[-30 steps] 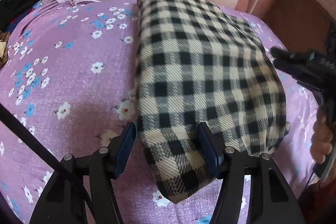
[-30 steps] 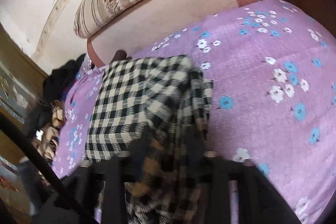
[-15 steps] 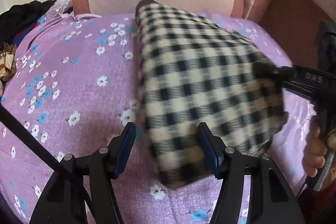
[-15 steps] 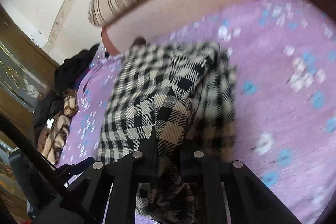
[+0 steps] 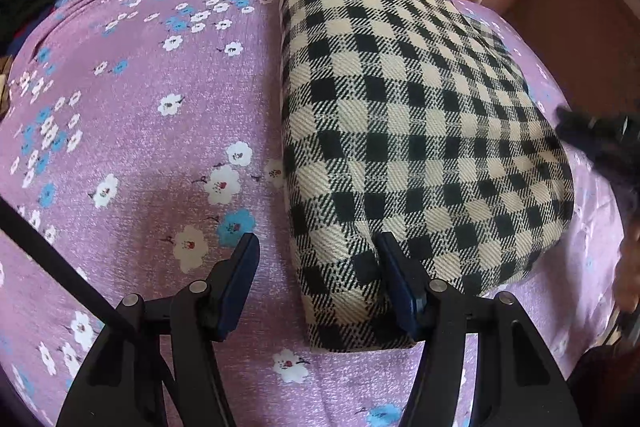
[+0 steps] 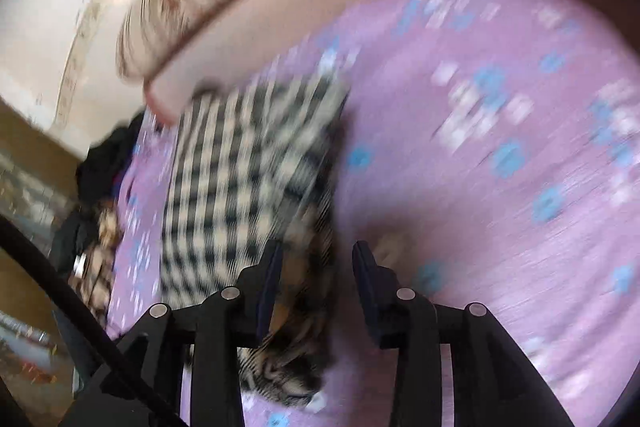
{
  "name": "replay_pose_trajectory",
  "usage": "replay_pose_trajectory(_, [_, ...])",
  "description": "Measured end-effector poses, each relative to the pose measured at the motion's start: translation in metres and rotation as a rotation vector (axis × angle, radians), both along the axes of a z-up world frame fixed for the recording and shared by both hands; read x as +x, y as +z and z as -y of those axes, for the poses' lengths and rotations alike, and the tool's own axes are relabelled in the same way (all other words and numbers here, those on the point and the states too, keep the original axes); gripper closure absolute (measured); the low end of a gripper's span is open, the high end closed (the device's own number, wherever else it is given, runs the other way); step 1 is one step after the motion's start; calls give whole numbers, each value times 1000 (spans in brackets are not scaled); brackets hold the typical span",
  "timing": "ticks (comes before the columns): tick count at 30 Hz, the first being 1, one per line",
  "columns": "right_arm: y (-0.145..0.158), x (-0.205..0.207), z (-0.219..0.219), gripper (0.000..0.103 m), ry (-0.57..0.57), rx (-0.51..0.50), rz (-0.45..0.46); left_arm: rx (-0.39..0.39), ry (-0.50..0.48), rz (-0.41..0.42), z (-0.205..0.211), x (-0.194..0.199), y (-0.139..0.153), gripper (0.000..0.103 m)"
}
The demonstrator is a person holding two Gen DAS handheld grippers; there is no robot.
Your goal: Fold large clothes
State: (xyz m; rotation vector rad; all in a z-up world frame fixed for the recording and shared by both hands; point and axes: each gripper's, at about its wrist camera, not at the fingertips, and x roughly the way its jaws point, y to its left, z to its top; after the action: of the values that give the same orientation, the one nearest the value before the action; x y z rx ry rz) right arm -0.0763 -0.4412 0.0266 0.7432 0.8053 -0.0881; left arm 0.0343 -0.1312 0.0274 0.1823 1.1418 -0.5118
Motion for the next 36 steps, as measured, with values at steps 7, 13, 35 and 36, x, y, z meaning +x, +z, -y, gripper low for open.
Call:
replay_pose_trajectory(7, [13, 22, -2, 88, 7, 55, 142, -69, -25, 59, 4, -16, 46, 71])
replay_pose_trajectory(13, [-12, 68, -7, 88, 11, 179, 91, -103, -5, 128, 37, 22, 71, 70])
replay_pose_trajectory(35, [-17, 63, -38, 87, 144, 239, 82, 8, -113, 163, 27, -3, 36, 57])
replay_pose_trajectory(36, [-15, 58, -43, 87, 163, 232, 82, 16, -127, 164, 24, -13, 32, 57])
